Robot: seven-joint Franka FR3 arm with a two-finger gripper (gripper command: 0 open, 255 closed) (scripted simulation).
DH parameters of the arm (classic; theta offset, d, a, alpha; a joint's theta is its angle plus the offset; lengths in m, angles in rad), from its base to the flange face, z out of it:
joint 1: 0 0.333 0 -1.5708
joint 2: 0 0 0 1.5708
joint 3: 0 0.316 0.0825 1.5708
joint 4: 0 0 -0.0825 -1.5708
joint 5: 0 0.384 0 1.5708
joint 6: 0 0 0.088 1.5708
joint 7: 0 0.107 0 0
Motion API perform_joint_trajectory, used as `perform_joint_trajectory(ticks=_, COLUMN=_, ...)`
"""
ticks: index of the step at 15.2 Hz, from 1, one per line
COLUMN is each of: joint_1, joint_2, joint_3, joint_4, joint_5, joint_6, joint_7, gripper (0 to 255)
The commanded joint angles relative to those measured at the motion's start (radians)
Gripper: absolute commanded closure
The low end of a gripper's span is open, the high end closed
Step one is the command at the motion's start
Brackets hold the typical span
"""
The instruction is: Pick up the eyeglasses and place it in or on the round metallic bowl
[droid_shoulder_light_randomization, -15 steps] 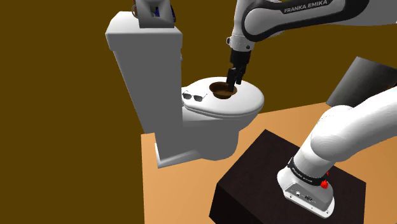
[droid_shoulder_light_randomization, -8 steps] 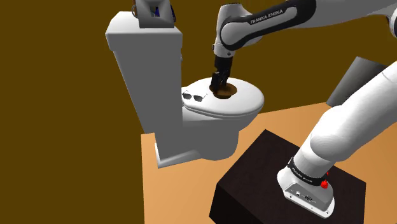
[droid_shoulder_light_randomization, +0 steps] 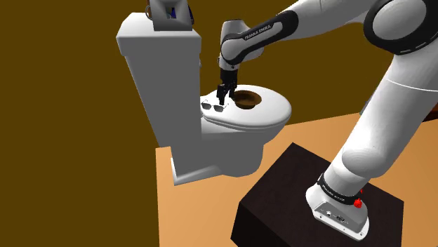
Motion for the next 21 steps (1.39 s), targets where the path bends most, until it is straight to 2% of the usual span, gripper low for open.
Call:
perform_joint_trajectory(ticks=1, joint_1=0.0, joint_2=0.08, joint_3=-0.001, joint_4=0.073, joint_5=-0.004, joint_6=0.009, joint_7=-0.002, gripper=0)
perform_joint_trajectory(ticks=5, joint_1=0.001, joint_2=0.239, joint_3=-0.003, joint_4=0.226, joint_5=-0.012, joint_6=0.017, joint_7=-0.007, gripper=0)
perform_joint_trajectory(ticks=13, joint_1=0.003, joint_2=0.289, joint_3=-0.003, joint_4=0.189, joint_5=-0.014, joint_6=0.105, joint_7=-0.006, gripper=0)
perform_joint_trajectory(ticks=21, joint_1=0.003, joint_2=0.289, joint_3=-0.003, joint_4=0.189, joint_5=-0.014, joint_6=0.105, joint_7=-0.006, gripper=0)
